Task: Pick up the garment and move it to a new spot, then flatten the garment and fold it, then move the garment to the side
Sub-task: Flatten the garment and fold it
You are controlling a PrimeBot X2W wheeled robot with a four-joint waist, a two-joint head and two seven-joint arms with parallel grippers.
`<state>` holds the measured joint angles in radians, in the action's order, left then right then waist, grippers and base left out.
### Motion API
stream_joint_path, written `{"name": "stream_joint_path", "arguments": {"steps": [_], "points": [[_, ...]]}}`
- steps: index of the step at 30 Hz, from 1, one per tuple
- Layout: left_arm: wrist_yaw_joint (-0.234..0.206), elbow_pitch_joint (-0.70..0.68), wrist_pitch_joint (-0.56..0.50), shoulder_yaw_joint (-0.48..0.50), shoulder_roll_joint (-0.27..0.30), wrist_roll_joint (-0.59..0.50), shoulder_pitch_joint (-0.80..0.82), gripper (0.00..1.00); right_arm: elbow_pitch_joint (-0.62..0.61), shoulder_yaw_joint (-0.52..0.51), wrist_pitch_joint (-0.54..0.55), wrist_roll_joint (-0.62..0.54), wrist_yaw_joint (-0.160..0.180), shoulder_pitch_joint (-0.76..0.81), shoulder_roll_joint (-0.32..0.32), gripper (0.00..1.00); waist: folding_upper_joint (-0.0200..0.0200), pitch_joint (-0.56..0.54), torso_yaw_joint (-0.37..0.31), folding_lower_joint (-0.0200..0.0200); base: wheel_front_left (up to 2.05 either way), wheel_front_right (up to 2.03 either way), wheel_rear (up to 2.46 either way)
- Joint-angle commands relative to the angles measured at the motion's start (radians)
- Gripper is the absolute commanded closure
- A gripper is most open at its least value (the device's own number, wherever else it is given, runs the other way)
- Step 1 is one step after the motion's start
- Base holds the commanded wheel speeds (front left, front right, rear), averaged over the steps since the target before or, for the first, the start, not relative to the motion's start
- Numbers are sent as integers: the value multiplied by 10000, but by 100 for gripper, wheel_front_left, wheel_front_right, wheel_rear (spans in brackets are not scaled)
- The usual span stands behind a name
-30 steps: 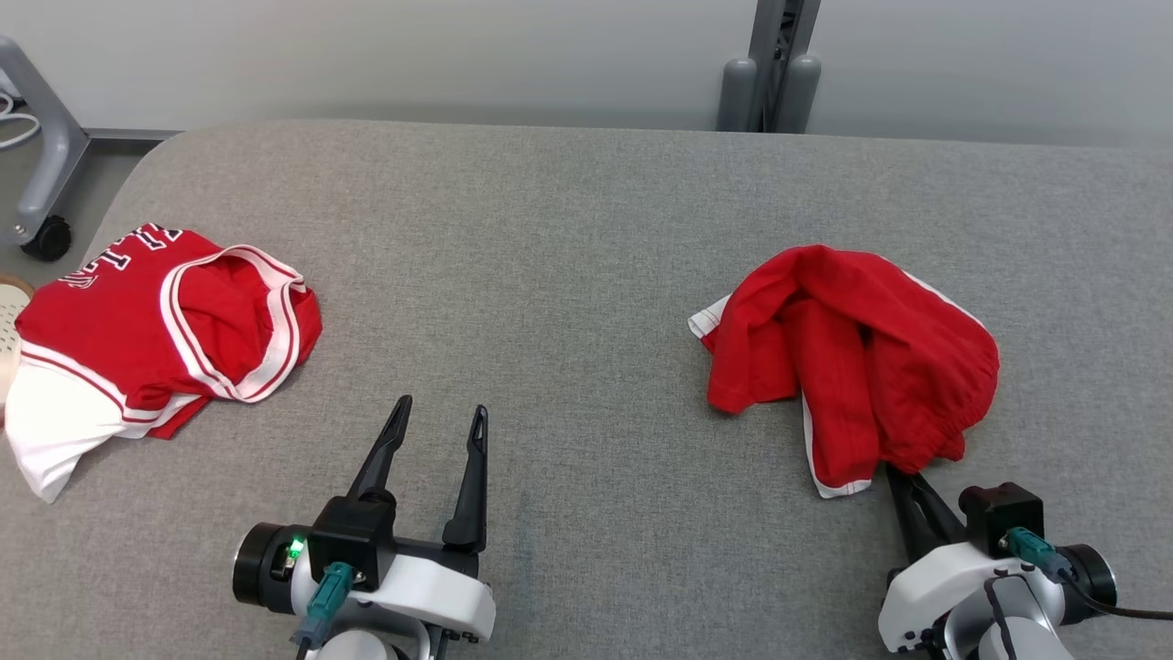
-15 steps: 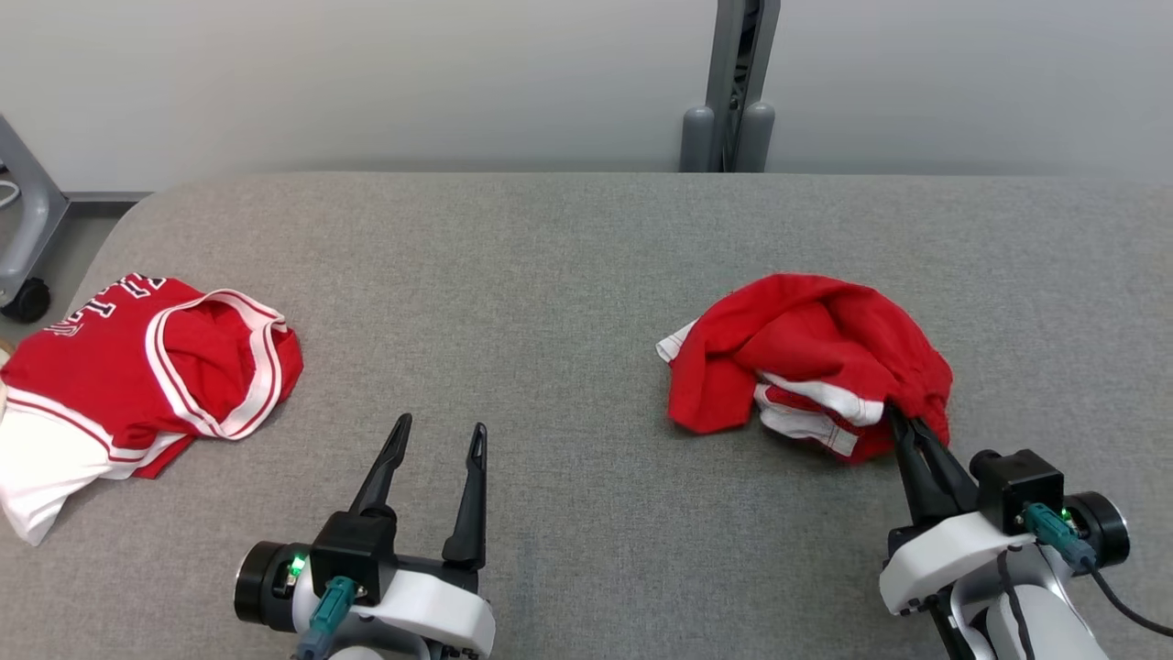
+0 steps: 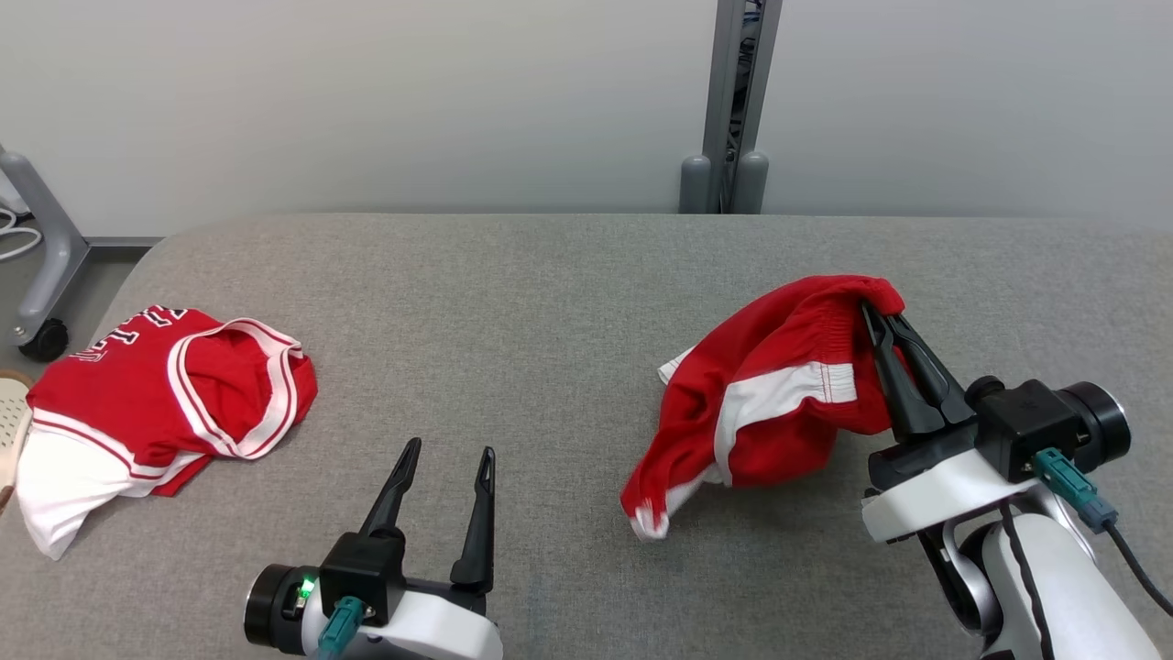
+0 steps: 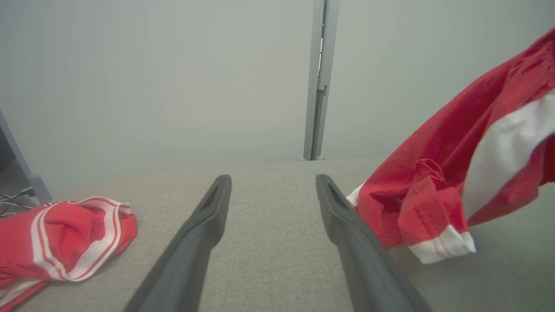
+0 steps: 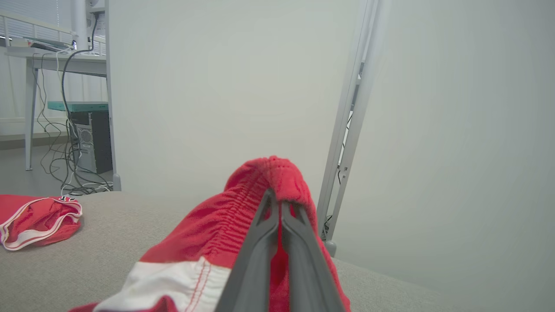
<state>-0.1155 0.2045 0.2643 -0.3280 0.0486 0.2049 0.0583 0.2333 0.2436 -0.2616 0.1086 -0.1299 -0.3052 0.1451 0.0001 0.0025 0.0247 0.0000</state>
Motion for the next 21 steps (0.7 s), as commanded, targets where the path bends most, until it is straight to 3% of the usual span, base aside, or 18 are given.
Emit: {"name": "stream_joint_path", "arguments": {"steps": [1,11,21], "points": [[-49,-35,11,9,34,25,-78,0,-82,41,-41,83,-16,-39,100,100,-1,-29,47,0,0,0,0],[-104,-31,11,-6,36,64,-207,0,-428,344,-41,364,-16,-255,342,100,-1,-161,246,0,0,0,0],[-112,-78,11,15,34,83,-214,0,-1847,1497,-35,1959,-16,-804,165,100,-1,-194,220,0,0,0,0]]}}
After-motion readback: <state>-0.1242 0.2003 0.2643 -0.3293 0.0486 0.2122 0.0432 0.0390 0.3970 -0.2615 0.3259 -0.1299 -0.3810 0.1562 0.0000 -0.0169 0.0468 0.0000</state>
